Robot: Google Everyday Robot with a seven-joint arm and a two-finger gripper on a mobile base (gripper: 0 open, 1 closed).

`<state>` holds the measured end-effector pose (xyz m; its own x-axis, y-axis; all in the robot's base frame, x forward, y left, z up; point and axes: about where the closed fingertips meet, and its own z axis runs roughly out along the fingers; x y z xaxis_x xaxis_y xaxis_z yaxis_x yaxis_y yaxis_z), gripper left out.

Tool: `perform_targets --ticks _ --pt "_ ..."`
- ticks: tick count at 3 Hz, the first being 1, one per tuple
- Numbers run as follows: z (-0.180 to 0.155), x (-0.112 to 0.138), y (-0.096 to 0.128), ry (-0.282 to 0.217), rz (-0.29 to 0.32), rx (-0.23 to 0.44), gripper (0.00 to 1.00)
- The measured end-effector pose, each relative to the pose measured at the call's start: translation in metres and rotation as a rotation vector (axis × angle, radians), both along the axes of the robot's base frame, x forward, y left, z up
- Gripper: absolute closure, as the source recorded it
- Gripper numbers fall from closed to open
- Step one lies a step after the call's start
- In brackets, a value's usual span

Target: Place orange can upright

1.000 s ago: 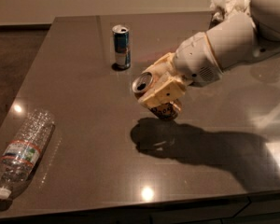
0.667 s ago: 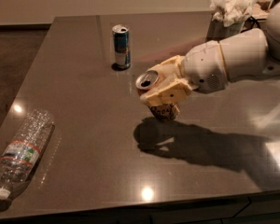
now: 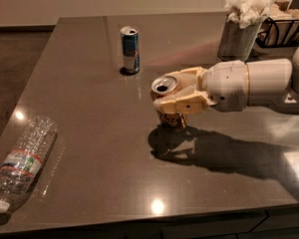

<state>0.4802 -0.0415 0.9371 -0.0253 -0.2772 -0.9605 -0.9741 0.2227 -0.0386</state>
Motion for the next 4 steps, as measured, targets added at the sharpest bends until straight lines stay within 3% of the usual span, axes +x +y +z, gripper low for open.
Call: perform_targets --ticks 2,4 --pt "-0.0087 0.0047 -0.0007 0.008 0.001 0.126 1.00" --pt "-0.0143 0.0071 -0.0092 0.002 0.006 0.196 0.54"
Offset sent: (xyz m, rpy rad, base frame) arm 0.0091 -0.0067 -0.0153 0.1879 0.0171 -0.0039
